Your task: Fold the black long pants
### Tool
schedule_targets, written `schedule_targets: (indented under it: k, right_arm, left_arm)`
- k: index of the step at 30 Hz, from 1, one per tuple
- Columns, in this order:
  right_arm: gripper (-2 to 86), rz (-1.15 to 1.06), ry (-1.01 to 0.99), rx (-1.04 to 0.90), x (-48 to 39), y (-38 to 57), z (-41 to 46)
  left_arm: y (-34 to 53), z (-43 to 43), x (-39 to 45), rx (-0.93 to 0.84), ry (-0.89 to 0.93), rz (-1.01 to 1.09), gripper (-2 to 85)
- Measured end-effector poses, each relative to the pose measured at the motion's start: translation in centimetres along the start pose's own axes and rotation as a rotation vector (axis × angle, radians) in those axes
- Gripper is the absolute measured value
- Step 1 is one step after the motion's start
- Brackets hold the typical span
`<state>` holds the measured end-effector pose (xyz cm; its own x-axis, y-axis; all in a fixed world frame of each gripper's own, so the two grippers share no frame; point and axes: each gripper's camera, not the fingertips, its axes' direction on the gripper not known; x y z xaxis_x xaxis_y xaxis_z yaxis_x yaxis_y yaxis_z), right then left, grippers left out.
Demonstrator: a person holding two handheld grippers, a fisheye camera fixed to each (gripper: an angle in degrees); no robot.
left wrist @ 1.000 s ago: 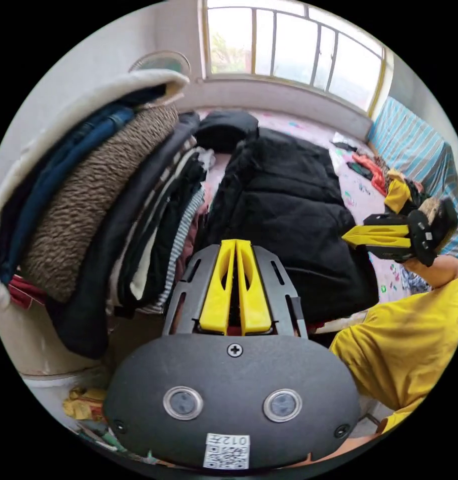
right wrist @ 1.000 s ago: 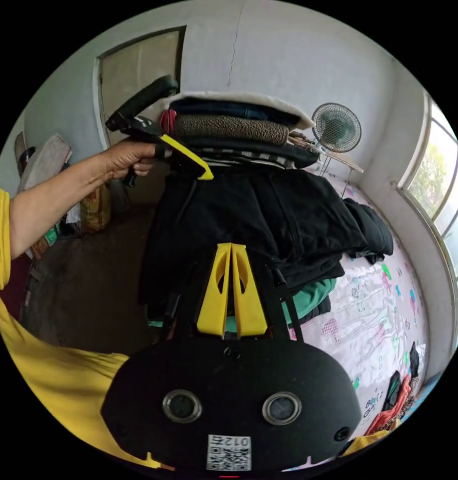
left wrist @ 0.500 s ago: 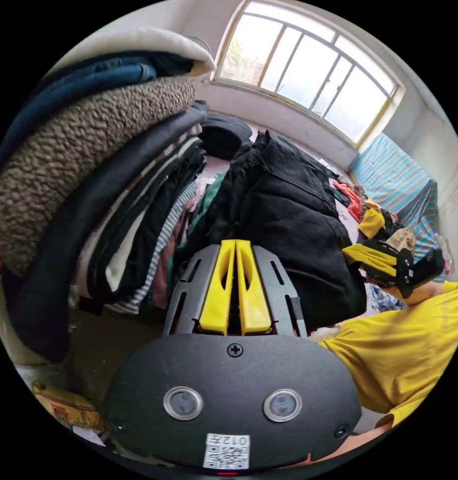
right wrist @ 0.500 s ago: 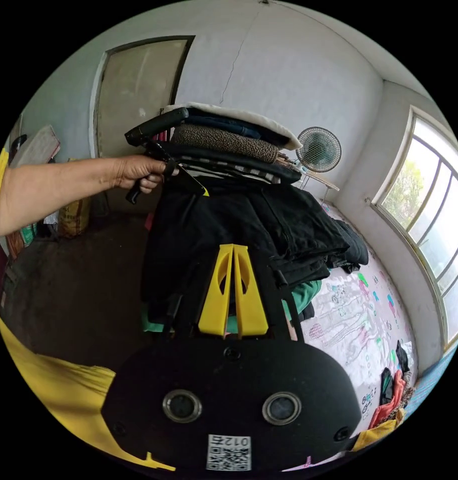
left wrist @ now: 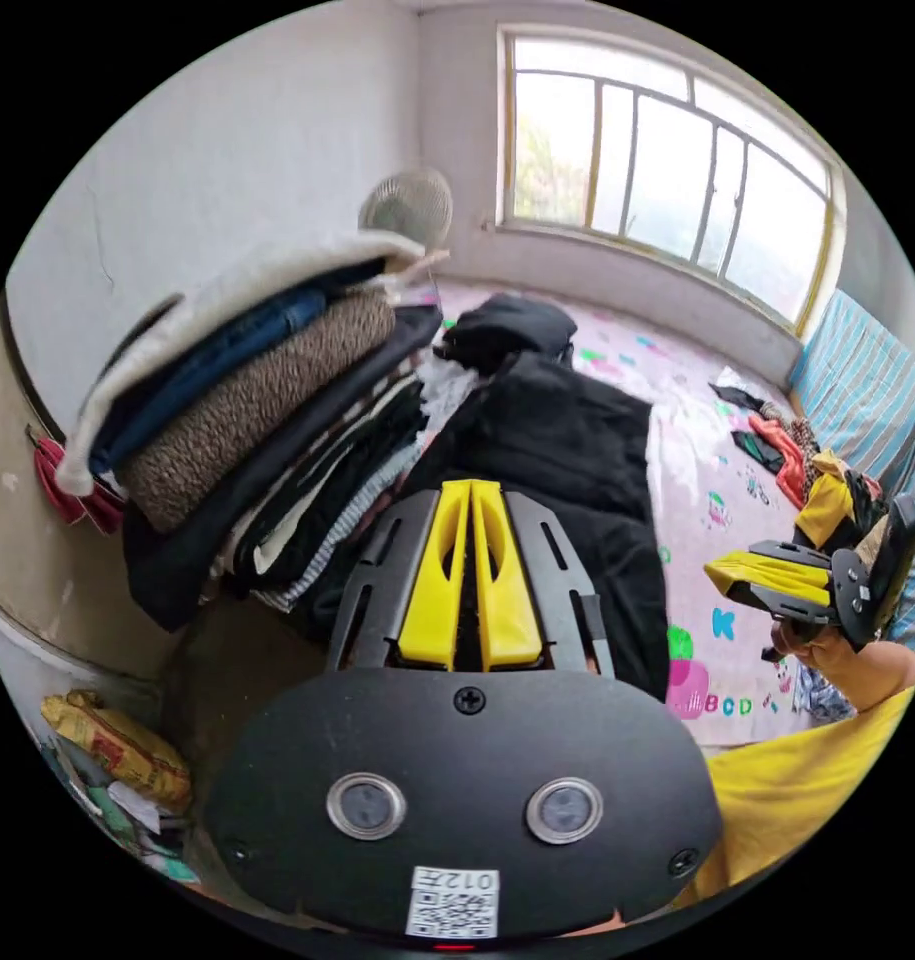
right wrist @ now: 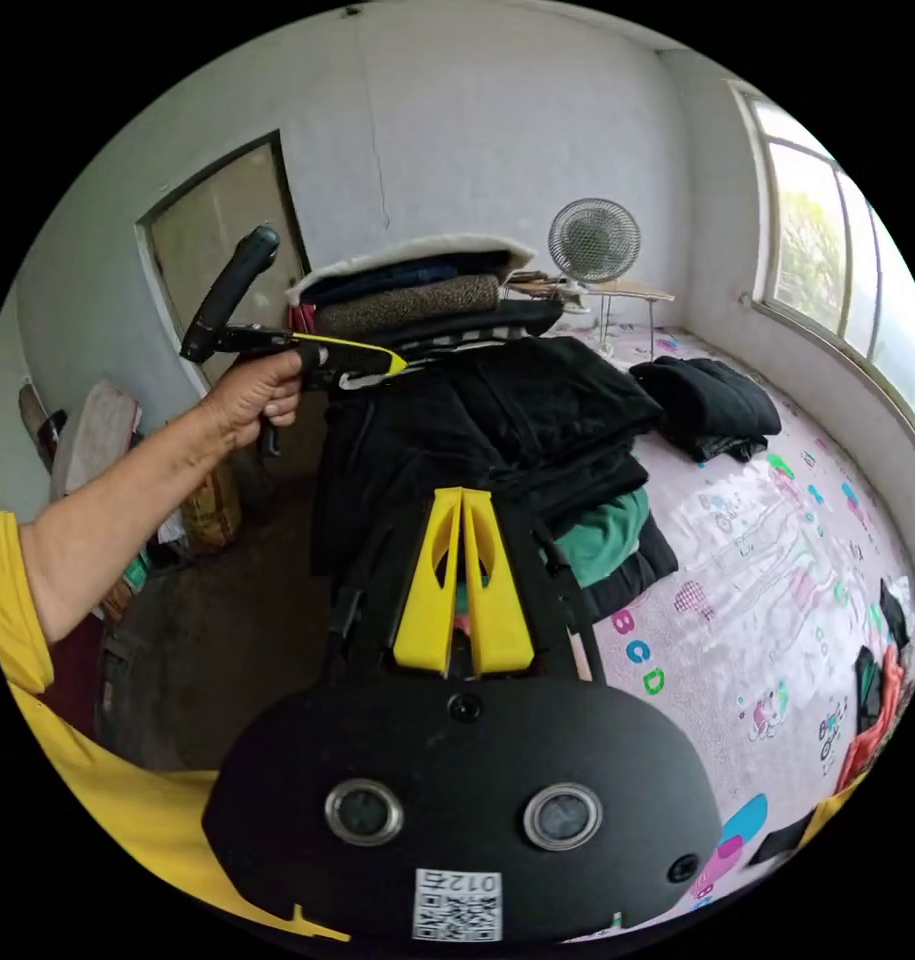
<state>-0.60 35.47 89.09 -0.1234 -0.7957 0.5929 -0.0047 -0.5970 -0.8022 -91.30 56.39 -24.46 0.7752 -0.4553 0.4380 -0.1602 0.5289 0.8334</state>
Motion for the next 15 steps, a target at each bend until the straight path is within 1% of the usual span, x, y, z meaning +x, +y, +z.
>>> schedule_targets:
  k: [2, 3, 4, 5, 7, 8, 10, 11, 13, 14, 15]
  right_arm:
    - [0.1, 0.049, 0.031, 0.040, 3.7, 3.6, -4.7]
    - [0.1, 0.106, 0.068, 0.065, 6.5, 6.8, -8.2]
    - [0.1, 0.184, 0.116, 0.087, 9.7, 10.5, -11.9]
    - [0.2, 0.226, 0.147, 0.097, 11.4, 12.6, -13.9]
    - [0.4, 0.417, 0.303, 0.142, 17.8, 21.5, -22.5]
    - [0.4, 0.461, 0.345, 0.155, 19.2, 23.9, -24.9]
    - [0.8, 0.609, 0.519, 0.183, 24.5, 33.2, -34.3]
    - [0.9, 0.649, 0.566, 0.185, 25.7, 35.5, -36.6]
    - [1.5, 0.788, 0.758, 0.182, 30.2, 44.0, -45.9]
    - [1.6, 0.816, 0.814, 0.184, 31.2, 45.9, -48.2]
    - [2.0, 0.869, 0.926, 0.189, 33.0, 49.6, -52.6]
  left_arm:
    - [-0.2, -0.2, 4.0, 0.054, 0.027, 0.063, 0.3]
    - [-0.2, 0.5, 7.1, 0.065, 0.093, 0.099, 0.3]
    - [-0.1, 1.8, 10.3, 0.064, 0.198, 0.129, 0.4]
    - [0.1, 2.6, 12.1, 0.056, 0.259, 0.144, 0.4]
    - [1.0, 6.4, 19.8, -0.003, 0.485, 0.211, 0.4]
    - [1.3, 7.4, 21.9, -0.021, 0.528, 0.224, 0.4]
    - [2.9, 11.4, 30.9, -0.123, 0.709, 0.287, 0.5]
    - [3.3, 12.3, 33.2, -0.157, 0.762, 0.300, 0.5]
    - [5.3, 15.2, 42.3, -0.281, 0.987, 0.366, 0.5]
    - [5.8, 15.7, 44.6, -0.307, 1.033, 0.390, 0.5]
    - [6.8, 16.3, 49.0, -0.358, 1.110, 0.445, 0.5]
